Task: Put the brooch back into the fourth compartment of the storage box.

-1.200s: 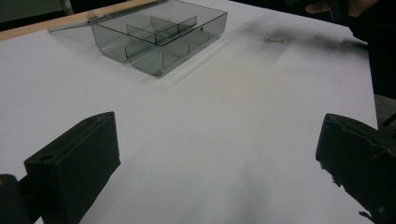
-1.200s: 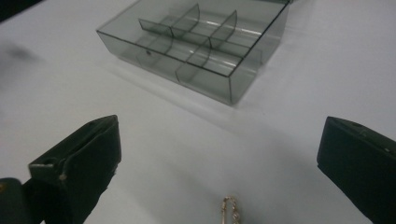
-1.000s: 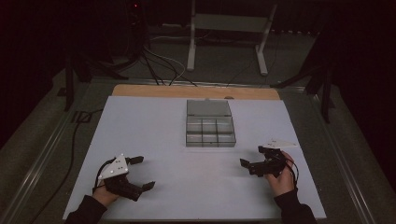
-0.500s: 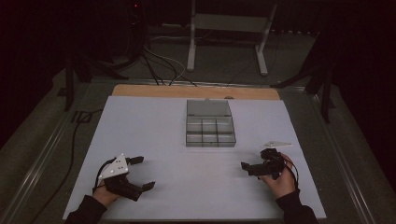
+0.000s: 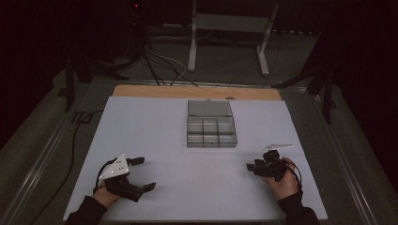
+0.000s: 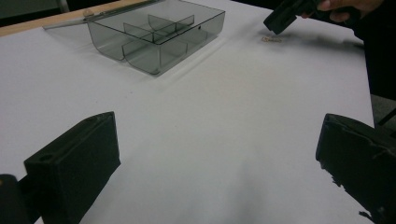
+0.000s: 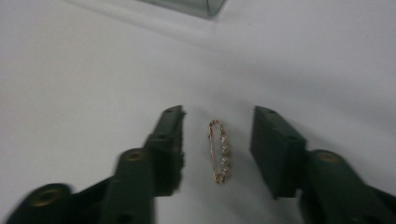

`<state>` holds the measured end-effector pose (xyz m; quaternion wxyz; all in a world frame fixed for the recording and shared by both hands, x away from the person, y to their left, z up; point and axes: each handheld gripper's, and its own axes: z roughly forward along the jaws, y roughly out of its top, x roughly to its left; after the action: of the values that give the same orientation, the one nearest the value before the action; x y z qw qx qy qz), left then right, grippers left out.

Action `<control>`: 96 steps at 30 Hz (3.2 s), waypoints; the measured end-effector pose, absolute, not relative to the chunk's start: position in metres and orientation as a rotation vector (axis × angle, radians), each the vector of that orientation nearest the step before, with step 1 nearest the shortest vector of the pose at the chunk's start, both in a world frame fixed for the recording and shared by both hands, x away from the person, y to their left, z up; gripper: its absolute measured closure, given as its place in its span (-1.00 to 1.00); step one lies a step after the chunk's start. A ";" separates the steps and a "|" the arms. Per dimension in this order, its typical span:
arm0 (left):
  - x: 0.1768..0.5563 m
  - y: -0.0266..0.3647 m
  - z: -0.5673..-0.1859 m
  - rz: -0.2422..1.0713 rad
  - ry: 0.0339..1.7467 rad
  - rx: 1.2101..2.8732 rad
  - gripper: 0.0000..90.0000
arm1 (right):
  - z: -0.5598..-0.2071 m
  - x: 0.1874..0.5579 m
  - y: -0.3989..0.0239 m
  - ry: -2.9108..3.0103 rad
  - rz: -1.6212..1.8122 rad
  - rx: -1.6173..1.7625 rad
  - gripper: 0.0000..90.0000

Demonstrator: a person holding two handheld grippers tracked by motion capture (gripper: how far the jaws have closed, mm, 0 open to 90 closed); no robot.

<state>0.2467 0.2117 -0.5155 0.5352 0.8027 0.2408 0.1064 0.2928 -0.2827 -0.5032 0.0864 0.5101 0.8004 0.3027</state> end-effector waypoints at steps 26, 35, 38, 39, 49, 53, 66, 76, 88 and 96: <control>0.247 0.211 -0.516 0.247 0.573 1.915 -0.97 | -0.510 0.291 -0.273 2.442 0.717 1.461 0.88; 0.247 0.211 -0.516 0.249 0.571 1.917 -0.97 | -0.503 0.290 -0.277 2.422 0.768 1.461 0.89; 0.247 0.211 -0.516 0.249 0.573 1.917 -0.97 | -0.501 0.289 -0.278 2.417 0.782 1.467 0.89; 0.247 0.211 -0.516 0.251 0.570 1.918 -0.97 | -0.501 0.289 -0.278 2.418 0.787 1.468 0.89; 0.247 0.211 -0.516 0.247 0.572 1.920 -0.97 | -0.498 0.286 -0.274 2.432 0.814 1.454 0.89; 0.247 0.211 -0.516 0.250 0.571 1.920 -0.97 | -0.497 0.285 -0.273 2.442 0.815 1.443 0.89; 0.247 0.210 -0.516 0.251 0.574 1.923 -0.97 | -0.494 0.285 -0.265 2.466 0.826 1.412 0.89; 0.247 0.210 -0.516 0.252 0.574 1.923 -0.97 | -0.492 0.287 -0.257 2.485 0.830 1.383 0.89; 0.247 0.210 -0.516 0.249 0.573 1.922 -0.97 | -0.488 0.291 -0.246 2.507 0.850 1.348 0.89; 0.246 0.210 -0.515 0.253 0.570 1.926 -0.97 | -0.484 0.295 -0.237 2.516 0.862 1.315 0.89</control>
<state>0.2462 0.2102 -0.5153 0.5299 0.8068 0.2389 0.1062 0.2952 -0.2373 -0.4840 0.0871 0.4414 0.8449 0.2895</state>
